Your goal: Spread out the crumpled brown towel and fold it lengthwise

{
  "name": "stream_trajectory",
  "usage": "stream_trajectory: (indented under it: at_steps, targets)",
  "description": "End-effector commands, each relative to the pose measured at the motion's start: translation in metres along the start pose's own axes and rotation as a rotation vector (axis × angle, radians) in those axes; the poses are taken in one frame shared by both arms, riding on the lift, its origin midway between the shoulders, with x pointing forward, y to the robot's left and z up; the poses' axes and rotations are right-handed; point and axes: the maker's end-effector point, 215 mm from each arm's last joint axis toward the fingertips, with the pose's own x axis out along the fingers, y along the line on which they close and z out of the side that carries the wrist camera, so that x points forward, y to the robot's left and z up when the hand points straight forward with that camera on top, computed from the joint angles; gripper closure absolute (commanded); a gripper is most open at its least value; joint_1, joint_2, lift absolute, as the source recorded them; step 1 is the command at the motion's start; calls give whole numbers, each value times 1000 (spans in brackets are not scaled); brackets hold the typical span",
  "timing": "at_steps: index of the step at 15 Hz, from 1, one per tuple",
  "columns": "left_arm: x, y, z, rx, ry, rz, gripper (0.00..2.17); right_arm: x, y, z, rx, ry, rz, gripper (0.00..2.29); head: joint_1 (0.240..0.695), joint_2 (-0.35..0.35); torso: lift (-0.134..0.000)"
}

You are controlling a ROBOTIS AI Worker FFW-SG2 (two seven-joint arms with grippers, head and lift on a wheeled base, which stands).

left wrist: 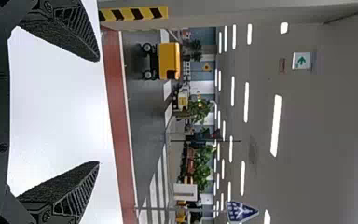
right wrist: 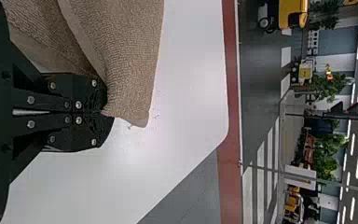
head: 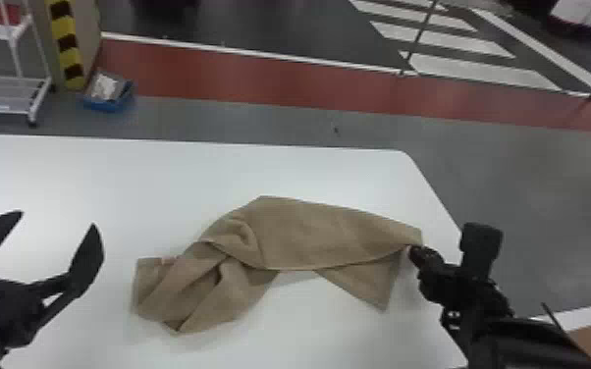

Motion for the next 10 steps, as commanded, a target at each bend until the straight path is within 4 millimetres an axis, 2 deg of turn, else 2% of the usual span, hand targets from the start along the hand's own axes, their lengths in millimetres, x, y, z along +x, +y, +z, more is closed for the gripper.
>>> stream_trajectory:
  at_steps: [1,2,5,7,8,10]
  targets:
    - [18,-26,-21,24,67,-74,100,-2,4,-9,-2,10,13,1652,695,-321,-123]
    - [20,-38,-37,22,132,-121,103,-4,4,-13,-5,14,14,1652,695,-331,-123]
    - [4,-63,-56,-67,236,-251,151,-7,0,-13,-8,13,9,1652,695,-350,-123]
    - [-6,-68,-42,-111,224,-281,154,-6,3,-13,-9,14,12,1652,695,-350,-123]
    - [-8,-74,-34,-122,214,-298,154,-4,11,-13,-12,15,24,1652,695,-350,-123]
    - [-20,-76,-38,-168,261,-345,178,-3,18,-14,-22,14,34,1652,695,-350,-123]
